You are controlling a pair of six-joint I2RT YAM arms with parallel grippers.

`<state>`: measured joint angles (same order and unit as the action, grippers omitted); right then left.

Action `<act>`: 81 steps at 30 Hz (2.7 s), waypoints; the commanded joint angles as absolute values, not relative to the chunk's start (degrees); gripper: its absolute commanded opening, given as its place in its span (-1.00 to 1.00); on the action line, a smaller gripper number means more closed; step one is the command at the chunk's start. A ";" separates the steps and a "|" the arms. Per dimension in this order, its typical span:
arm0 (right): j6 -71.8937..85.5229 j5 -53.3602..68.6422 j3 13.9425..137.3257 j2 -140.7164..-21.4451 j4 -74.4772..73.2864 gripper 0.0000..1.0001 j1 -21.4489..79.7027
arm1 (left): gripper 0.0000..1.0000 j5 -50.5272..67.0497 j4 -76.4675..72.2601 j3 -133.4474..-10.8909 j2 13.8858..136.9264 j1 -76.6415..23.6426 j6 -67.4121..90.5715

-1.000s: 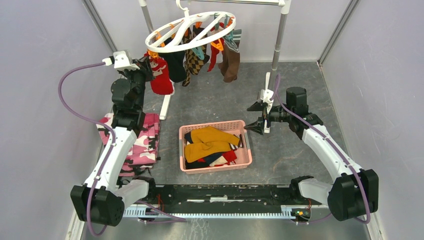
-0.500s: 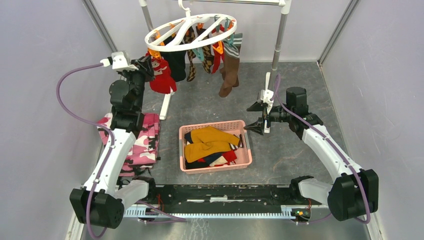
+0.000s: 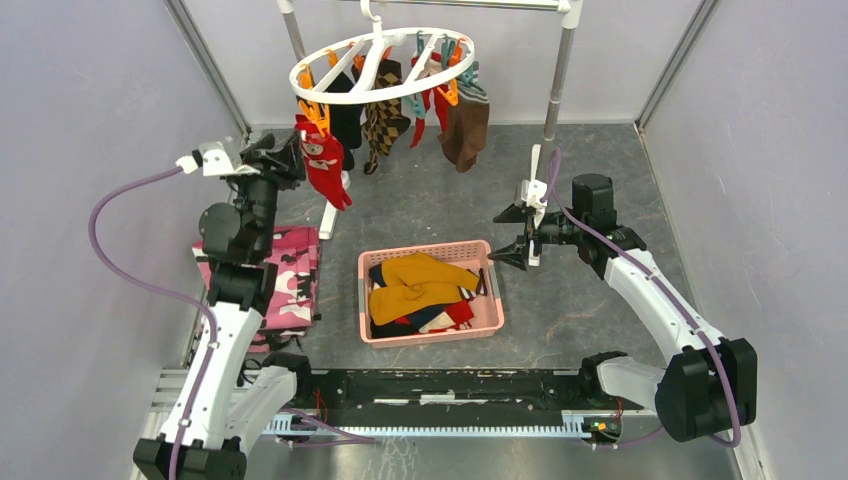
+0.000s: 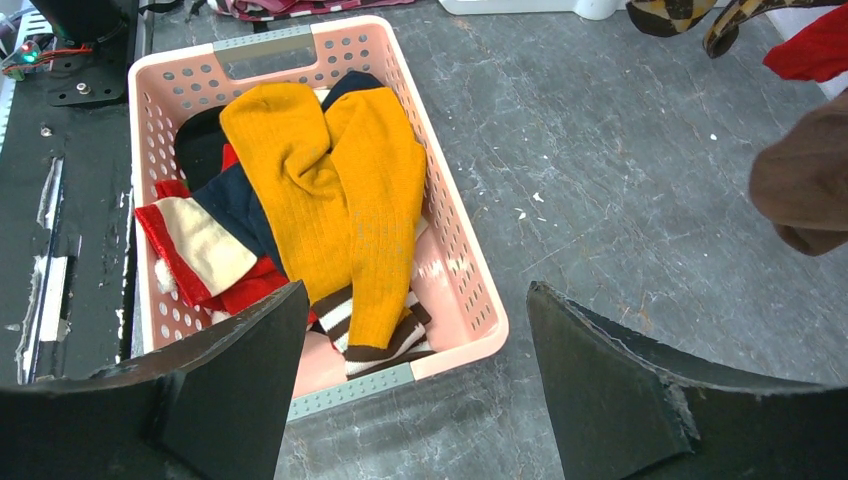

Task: Clip the socks to the hanger
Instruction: Pick up the sock from the bin.

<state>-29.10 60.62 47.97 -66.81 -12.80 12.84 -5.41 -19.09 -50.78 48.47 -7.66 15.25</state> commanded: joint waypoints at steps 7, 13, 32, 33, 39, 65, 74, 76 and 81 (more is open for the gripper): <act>-33.25 62.14 48.49 -67.40 -14.46 0.74 12.67 | 0.84 8.60 -19.67 -38.18 34.61 -7.38 25.25; -35.44 62.72 48.70 -67.41 -15.88 0.74 12.63 | 1.00 22.38 -23.11 -27.90 28.40 -7.36 33.66; -37.53 65.91 47.46 -69.22 -15.73 0.74 12.69 | 0.96 35.28 -39.54 -4.72 30.61 -7.96 54.93; -37.53 65.99 47.46 -69.43 -15.77 0.74 12.59 | 0.95 35.80 -39.50 -5.05 32.07 -8.44 55.09; -37.80 65.98 47.29 -70.15 -15.79 0.73 12.72 | 0.91 27.50 -30.45 -9.77 39.84 -21.36 46.31; -43.92 62.23 50.05 -71.63 -22.19 0.74 12.74 | 0.15 19.40 -18.44 -35.36 73.64 -48.08 -19.53; -45.61 62.58 51.26 -72.77 -24.88 0.74 12.73 | -0.16 20.40 -10.21 -44.77 86.18 -48.08 -29.73; -45.62 62.68 51.24 -72.93 -24.96 0.74 12.74 | -0.14 20.73 -11.70 -43.95 86.30 -48.08 -31.67; -46.05 62.75 51.57 -73.37 -25.65 0.74 12.74 | -0.14 21.91 -11.66 -44.33 87.48 -48.08 -34.32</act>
<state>-44.73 62.28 48.86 -72.90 -24.88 12.84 19.62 -10.66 -43.07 86.54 -48.01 -28.08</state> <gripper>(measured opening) 0.873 0.430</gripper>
